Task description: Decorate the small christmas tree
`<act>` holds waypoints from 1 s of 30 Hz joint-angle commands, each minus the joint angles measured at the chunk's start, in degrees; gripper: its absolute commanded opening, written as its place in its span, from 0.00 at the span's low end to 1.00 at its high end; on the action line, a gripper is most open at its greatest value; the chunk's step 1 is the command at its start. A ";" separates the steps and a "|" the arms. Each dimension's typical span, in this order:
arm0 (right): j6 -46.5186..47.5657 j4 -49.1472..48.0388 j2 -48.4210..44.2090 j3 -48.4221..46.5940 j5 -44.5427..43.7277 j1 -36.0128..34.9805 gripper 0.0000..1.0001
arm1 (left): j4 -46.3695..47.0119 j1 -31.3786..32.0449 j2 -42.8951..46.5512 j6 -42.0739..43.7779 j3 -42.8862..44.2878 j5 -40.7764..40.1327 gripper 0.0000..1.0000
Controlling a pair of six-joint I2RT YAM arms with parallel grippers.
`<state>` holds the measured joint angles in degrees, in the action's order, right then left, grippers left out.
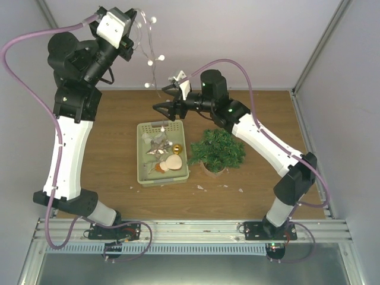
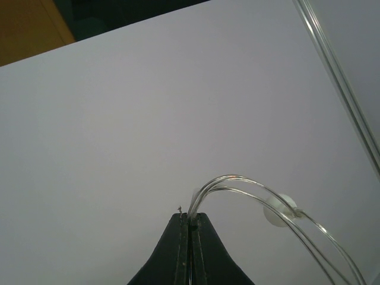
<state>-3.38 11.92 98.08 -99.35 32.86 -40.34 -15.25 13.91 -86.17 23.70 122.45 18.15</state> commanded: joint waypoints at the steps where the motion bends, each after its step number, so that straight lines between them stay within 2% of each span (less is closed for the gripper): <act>1: -0.23 -2.33 2.71 -2.47 0.37 -1.14 0.85 | 3.81 0.50 -0.74 -2.15 0.51 1.25 0.00; 4: -0.23 -3.41 3.30 -2.51 0.78 -1.15 0.82 | 3.82 0.48 -0.75 -2.03 0.44 1.18 0.00; 7: 0.25 -3.99 3.87 -2.72 0.89 -1.19 0.73 | 3.73 0.48 -0.58 -2.01 0.47 1.16 0.00; 17: 0.48 -2.71 3.38 -3.77 3.22 -1.15 0.24 | 4.00 0.47 0.05 -0.32 -2.18 -0.25 0.04; 24: 1.48 -0.56 -1.28 -2.55 4.16 -1.18 0.13 | 7.46 0.43 0.92 1.56 -9.38 -4.02 0.04; 26: 1.70 -0.42 -2.69 -2.35 4.39 -1.14 0.05 | 8.11 0.46 0.77 1.56 -10.05 -4.84 0.08; 27: 1.65 -0.48 -3.39 -2.21 4.40 -1.21 0.01 | 8.49 0.50 0.60 1.45 -10.20 -5.16 0.07; 30: 1.45 -1.17 -5.31 -1.42 4.49 -1.14 0.00 | 9.07 0.40 0.14 0.96 -9.81 -5.64 0.02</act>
<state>-2.02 11.66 96.79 -101.54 36.32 -41.10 -12.16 13.91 -86.48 24.82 112.14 14.46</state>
